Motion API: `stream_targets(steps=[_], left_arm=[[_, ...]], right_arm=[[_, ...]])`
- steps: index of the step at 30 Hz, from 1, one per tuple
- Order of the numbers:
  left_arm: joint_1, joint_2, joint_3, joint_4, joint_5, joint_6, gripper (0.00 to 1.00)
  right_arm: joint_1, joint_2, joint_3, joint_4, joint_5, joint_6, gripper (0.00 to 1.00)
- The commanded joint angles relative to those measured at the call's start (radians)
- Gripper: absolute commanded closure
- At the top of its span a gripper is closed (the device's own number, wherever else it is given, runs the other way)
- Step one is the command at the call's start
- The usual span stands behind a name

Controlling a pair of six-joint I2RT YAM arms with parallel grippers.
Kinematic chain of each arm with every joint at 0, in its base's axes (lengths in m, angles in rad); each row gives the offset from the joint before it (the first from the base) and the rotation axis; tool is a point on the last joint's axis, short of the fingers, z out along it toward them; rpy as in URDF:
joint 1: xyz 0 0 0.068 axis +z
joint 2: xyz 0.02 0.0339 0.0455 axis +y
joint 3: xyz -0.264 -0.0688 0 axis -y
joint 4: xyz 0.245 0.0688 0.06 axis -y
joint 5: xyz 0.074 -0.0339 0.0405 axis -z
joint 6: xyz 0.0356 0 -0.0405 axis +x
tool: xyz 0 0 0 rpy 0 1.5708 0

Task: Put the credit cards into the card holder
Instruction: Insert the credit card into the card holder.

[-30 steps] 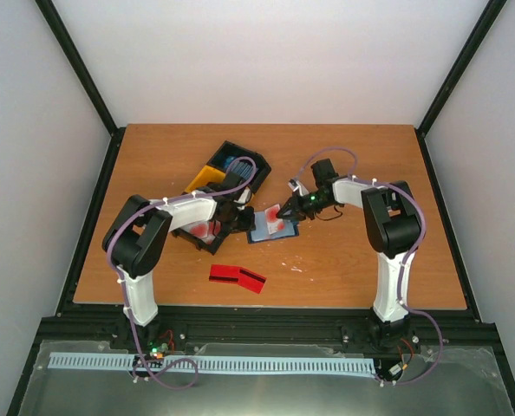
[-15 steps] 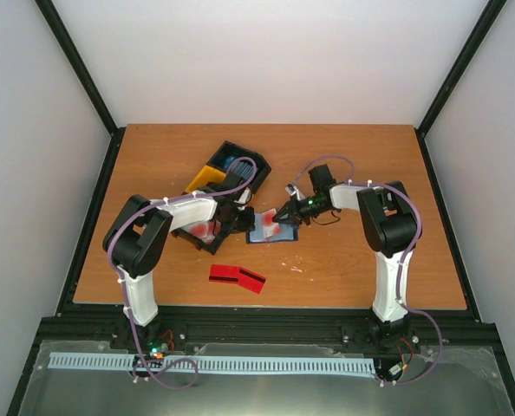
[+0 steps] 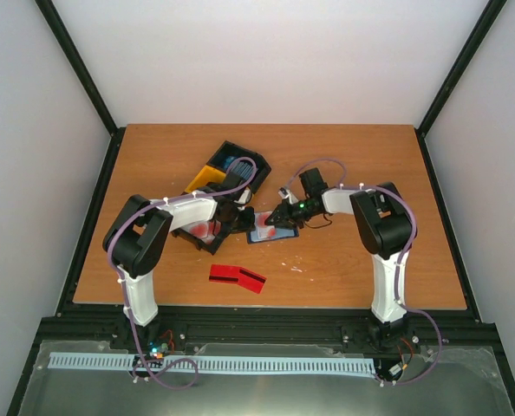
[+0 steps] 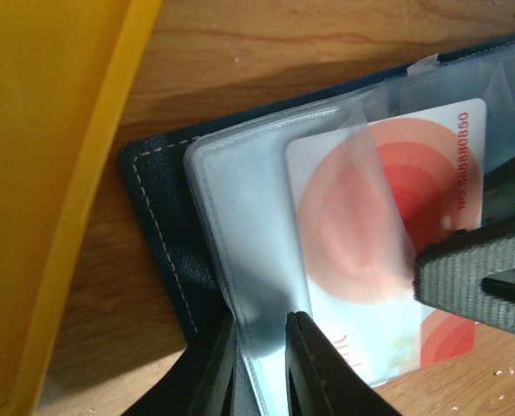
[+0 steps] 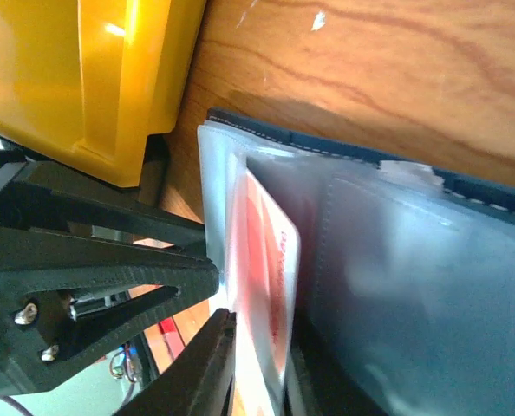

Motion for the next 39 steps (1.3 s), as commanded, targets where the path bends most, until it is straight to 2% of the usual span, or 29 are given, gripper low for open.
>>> stream_targets(steps=[1,9,13,21,27,33,39], left_arm=[[-0.005,0.011,0.014,-0.035,-0.021,0.018,0.81],[-0.004,0.002,0.013,-0.035,-0.017,0.026,0.79],[-0.005,0.002,0.011,-0.033,-0.014,0.030,0.79],[-0.005,0.007,0.004,-0.030,0.002,0.036,0.80],[-0.005,0.009,0.001,-0.024,0.011,0.039,0.83],[-0.005,0.007,-0.001,-0.022,0.012,0.040,0.83],[-0.005,-0.001,-0.003,-0.029,0.000,0.042,0.82]], right_arm=[[0.018,-0.051,-0.015,0.000,0.094,-0.005,0.80],[0.021,-0.152,-0.010,-0.114,0.235,-0.009,0.59],[0.027,-0.149,-0.017,-0.150,0.269,0.000,0.52],[0.059,-0.094,0.011,-0.139,0.274,0.020,0.58],[0.093,-0.049,0.031,-0.110,0.234,0.035,0.77],[0.115,-0.031,0.052,-0.092,0.215,0.036,0.78],[0.115,-0.086,0.050,-0.110,0.290,0.032,0.66]])
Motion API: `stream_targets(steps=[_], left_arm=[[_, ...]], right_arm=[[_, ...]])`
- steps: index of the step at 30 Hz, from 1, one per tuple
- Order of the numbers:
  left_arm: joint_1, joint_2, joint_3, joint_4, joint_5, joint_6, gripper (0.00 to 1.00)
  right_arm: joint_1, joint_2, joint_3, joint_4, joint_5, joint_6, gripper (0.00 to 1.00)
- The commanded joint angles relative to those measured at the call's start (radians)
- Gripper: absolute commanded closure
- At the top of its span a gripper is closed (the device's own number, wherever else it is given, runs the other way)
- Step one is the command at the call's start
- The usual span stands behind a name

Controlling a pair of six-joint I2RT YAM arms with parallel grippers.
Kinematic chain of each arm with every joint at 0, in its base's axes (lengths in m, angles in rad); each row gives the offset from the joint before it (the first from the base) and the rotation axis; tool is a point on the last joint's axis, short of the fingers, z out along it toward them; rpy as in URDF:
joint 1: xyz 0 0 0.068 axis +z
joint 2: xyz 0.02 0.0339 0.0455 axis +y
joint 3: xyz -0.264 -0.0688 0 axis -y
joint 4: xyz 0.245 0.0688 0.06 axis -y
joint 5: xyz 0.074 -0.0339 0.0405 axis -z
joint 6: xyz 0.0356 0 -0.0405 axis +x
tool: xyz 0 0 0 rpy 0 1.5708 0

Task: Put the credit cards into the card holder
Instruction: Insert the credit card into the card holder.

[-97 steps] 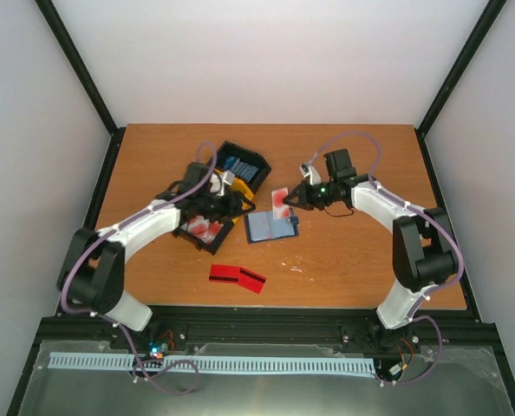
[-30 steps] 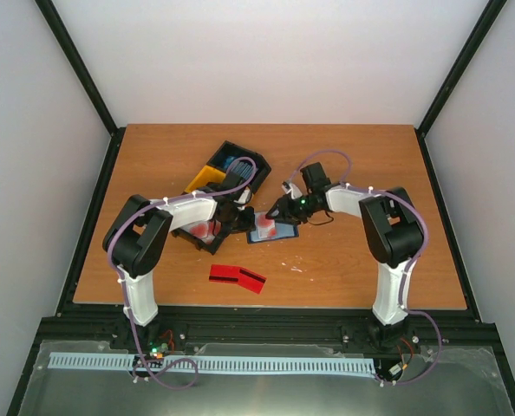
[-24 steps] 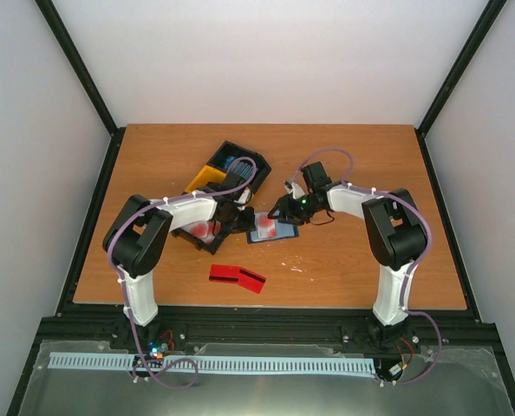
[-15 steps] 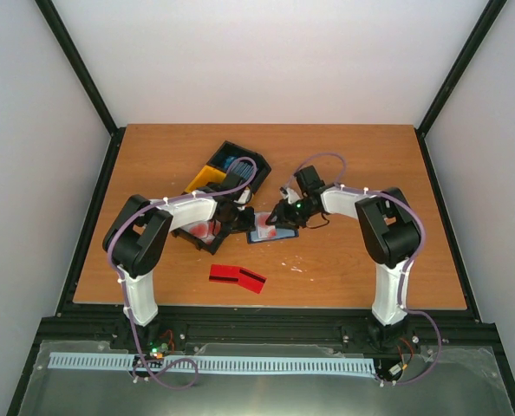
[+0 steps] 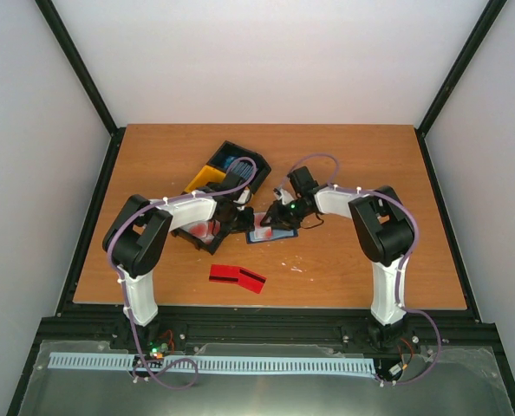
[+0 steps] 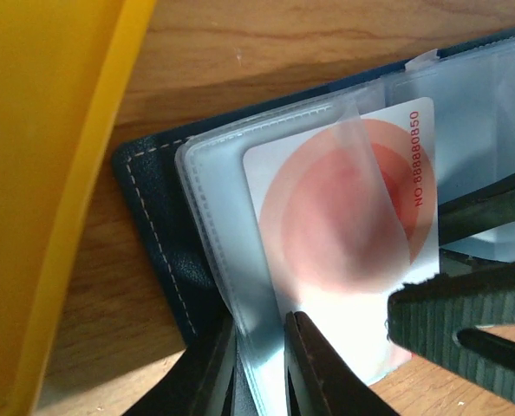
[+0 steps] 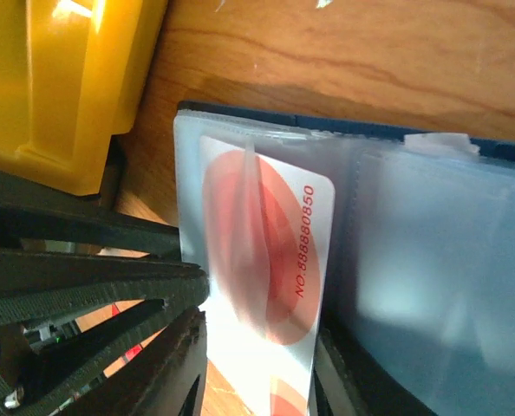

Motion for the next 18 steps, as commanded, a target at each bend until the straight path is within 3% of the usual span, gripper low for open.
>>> stream_targets(steps=[1,6,13,16,18], left_arm=[[-0.005,-0.003,-0.003,-0.023,-0.011,0.021,0.82],[-0.005,-0.004,-0.005,-0.021,-0.003,0.025,0.82],[-0.005,-0.007,-0.010,-0.019,0.001,0.031,0.82],[-0.005,-0.006,-0.013,-0.019,0.001,0.033,0.82],[-0.005,-0.006,-0.015,-0.019,0.003,0.033,0.82]], right_arm=[[0.022,-0.042,0.014,-0.010,0.087,-0.004,0.65],[0.022,-0.039,0.035,-0.086,0.198,0.002,0.65],[0.026,-0.033,0.047,-0.141,0.259,0.015,0.81],[0.034,-0.040,0.062,-0.171,0.284,0.000,0.80],[0.039,-0.046,0.064,-0.179,0.289,-0.005,0.73]])
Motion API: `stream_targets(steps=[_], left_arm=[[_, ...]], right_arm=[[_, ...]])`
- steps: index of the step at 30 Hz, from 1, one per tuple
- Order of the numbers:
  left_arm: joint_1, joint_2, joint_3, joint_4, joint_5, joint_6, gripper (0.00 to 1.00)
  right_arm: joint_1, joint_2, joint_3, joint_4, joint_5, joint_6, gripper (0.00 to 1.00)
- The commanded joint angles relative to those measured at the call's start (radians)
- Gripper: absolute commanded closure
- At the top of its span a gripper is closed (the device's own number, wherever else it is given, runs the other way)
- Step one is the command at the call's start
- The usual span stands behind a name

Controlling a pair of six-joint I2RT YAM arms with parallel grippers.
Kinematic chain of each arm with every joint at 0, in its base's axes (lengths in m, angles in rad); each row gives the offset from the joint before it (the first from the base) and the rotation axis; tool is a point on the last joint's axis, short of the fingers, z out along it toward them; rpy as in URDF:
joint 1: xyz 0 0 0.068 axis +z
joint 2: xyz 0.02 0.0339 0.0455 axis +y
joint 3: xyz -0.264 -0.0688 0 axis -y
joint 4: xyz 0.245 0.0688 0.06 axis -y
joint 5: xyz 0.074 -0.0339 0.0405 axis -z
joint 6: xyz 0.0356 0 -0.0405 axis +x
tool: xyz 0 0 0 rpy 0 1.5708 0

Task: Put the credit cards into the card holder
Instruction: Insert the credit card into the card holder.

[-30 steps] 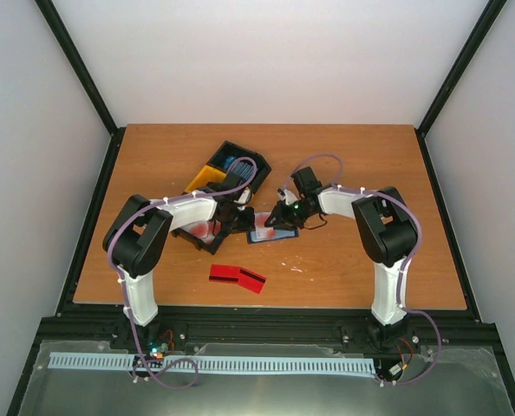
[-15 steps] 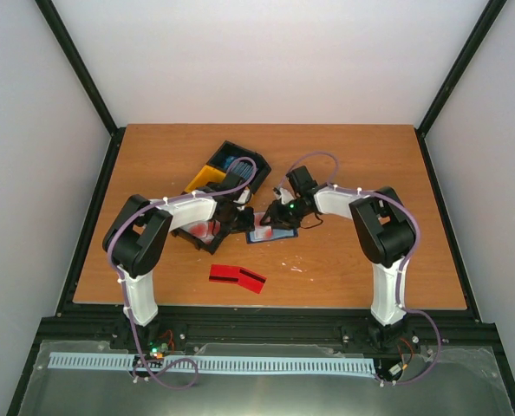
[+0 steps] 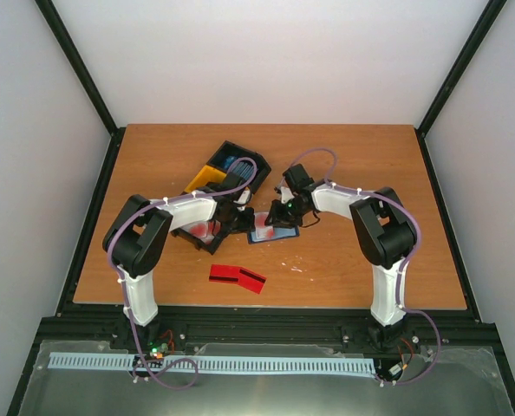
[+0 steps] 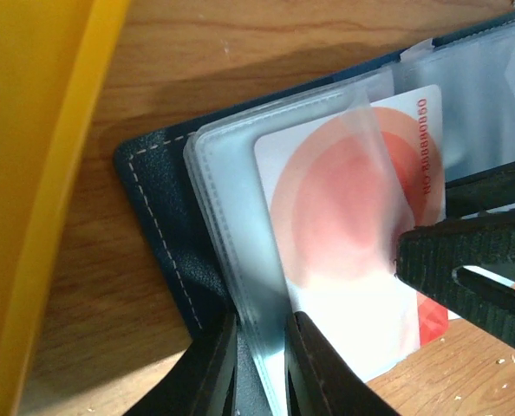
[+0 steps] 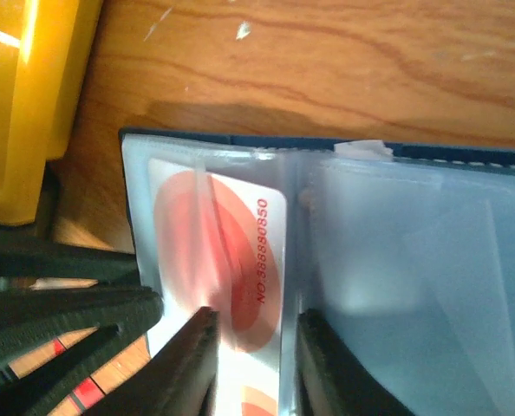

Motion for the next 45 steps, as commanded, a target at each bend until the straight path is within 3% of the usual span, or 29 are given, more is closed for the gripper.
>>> stream_targets(steps=[1,5,15,20,33,38,45], left_arm=[[-0.005,-0.006,-0.013,-0.020,-0.006,0.025,0.82],[-0.005,-0.005,-0.012,-0.019,-0.004,0.026,0.82],[-0.005,-0.003,-0.012,-0.018,-0.002,0.026,0.82],[-0.004,0.000,-0.013,-0.019,0.000,0.026,0.83],[-0.005,-0.002,-0.016,-0.007,0.015,0.032,0.83],[-0.006,-0.035,-0.027,0.009,0.018,0.039,0.80],[-0.004,-0.135,-0.047,0.020,-0.022,0.037,0.75]], right_arm=[[0.013,-0.027,0.017,-0.063,0.080,-0.016,0.68],[0.018,-0.044,0.020,-0.075,0.097,-0.019,0.64],[0.033,-0.034,0.055,-0.121,0.161,-0.036,0.83],[0.037,-0.026,0.053,-0.089,0.093,-0.037,0.95],[0.038,0.017,0.029,-0.005,-0.078,-0.018,0.97],[0.037,-0.010,0.037,-0.037,0.029,-0.022,0.92],[0.034,-0.173,0.010,-0.088,0.334,0.012,0.86]])
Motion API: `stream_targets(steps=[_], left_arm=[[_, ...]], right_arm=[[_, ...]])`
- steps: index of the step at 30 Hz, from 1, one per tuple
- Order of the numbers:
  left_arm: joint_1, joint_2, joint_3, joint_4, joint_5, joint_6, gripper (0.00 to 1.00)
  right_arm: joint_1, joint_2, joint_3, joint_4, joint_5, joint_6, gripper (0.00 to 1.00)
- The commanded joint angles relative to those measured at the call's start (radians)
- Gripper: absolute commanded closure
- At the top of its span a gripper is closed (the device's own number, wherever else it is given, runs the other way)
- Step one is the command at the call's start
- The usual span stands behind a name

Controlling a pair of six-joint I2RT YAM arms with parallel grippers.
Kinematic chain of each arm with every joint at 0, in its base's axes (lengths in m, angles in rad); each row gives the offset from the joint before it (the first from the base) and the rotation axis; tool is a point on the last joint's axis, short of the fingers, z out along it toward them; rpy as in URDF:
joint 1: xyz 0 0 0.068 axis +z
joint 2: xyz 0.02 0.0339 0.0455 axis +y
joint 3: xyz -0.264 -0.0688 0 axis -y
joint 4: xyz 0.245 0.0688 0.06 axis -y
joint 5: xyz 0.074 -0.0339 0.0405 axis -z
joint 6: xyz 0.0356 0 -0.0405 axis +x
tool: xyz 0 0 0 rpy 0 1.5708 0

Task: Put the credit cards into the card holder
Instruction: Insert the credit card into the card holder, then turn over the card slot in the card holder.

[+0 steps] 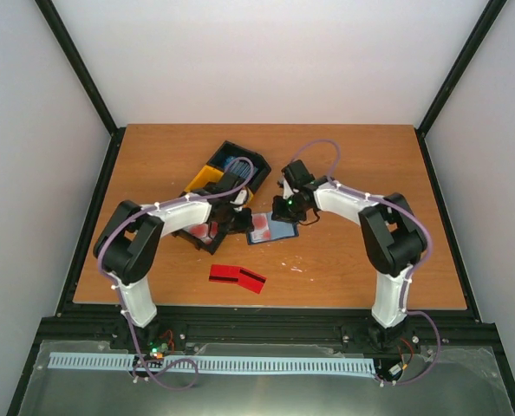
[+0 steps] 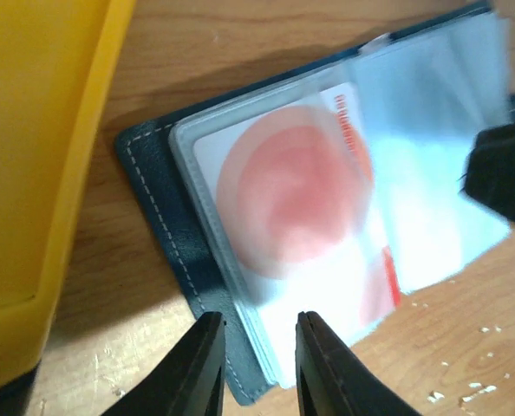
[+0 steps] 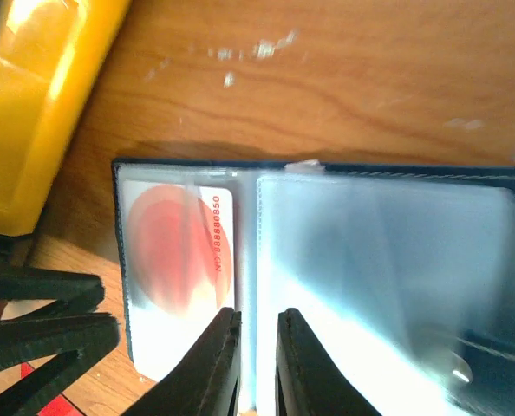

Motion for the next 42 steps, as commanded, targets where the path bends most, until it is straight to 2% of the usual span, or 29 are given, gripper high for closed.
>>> stream_targets(steps=[1,4,8,14,19,25,30,36,42], left_arm=[[-0.004,-0.088,-0.006,0.018,-0.020,0.018,0.74],[-0.004,-0.124,-0.019,0.042,-0.016,0.012,0.71],[-0.003,-0.147,-0.045,0.102,0.026,0.004,0.66],[-0.004,-0.077,-0.032,0.148,0.093,-0.007,0.78],[-0.004,-0.030,-0.043,0.173,0.143,0.001,0.80],[-0.004,-0.006,-0.055,0.151,0.125,0.004,0.82],[0.000,0.014,-0.057,0.106,0.087,-0.012,0.84],[0.027,0.014,-0.090,0.120,0.116,-0.032,0.85],[0.029,0.029,-0.095,0.123,0.133,-0.034,0.86]], right_arm=[[0.005,-0.134,-0.009,-0.058,0.242,0.024,0.85],[0.006,-0.156,-0.008,-0.103,0.306,0.007,0.78],[0.018,-0.132,0.014,-0.130,0.272,-0.037,0.70],[0.055,-0.053,0.096,-0.149,0.216,-0.077,0.66],[0.057,0.014,0.143,-0.199,0.284,-0.095,0.63],[0.070,0.041,0.125,-0.212,0.238,-0.143,0.62],[0.142,0.049,0.130,-0.262,0.368,-0.208,0.46],[0.175,0.091,0.100,-0.306,0.541,-0.164,0.45],[0.177,0.078,0.094,-0.293,0.578,-0.123,0.50]])
